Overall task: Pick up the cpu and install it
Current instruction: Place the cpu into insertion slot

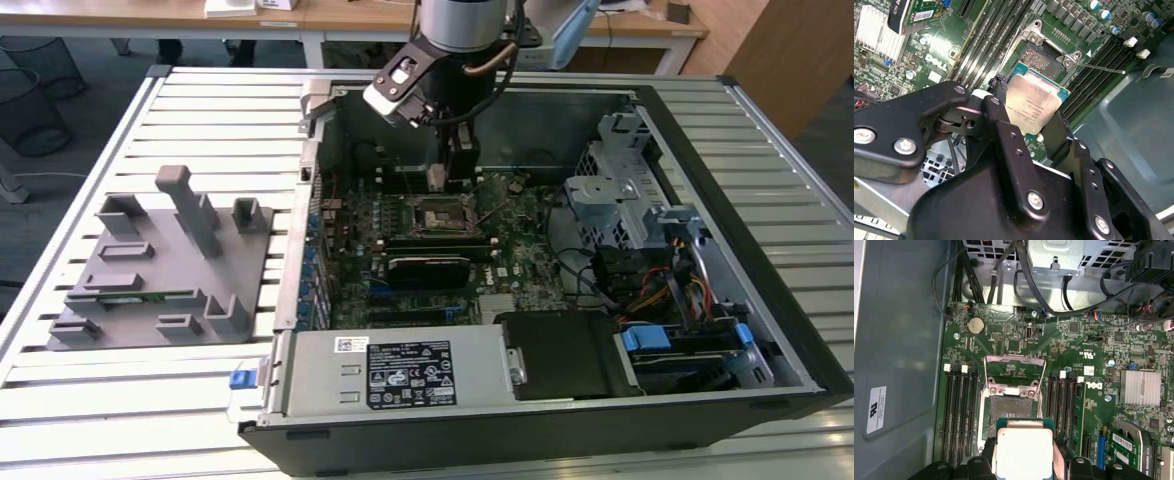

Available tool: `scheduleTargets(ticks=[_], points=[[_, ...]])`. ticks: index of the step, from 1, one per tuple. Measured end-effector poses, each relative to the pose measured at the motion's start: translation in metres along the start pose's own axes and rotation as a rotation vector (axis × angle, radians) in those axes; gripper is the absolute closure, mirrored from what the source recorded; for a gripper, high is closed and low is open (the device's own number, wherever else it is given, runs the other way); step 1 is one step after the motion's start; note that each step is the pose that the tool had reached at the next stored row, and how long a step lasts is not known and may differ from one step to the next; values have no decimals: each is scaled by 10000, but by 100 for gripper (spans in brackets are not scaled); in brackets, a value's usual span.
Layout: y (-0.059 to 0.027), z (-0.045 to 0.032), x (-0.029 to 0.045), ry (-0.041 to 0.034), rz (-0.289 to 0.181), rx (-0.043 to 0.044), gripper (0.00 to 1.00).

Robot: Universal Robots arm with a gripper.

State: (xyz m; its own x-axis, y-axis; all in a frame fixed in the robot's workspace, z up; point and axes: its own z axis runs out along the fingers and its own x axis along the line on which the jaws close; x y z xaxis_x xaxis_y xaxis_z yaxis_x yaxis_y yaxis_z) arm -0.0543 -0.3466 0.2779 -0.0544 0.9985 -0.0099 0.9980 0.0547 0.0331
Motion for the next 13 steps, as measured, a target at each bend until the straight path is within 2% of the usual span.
scheduleTargets(ticks=[13], points=[[9,229,3,-6,187,4,47]])
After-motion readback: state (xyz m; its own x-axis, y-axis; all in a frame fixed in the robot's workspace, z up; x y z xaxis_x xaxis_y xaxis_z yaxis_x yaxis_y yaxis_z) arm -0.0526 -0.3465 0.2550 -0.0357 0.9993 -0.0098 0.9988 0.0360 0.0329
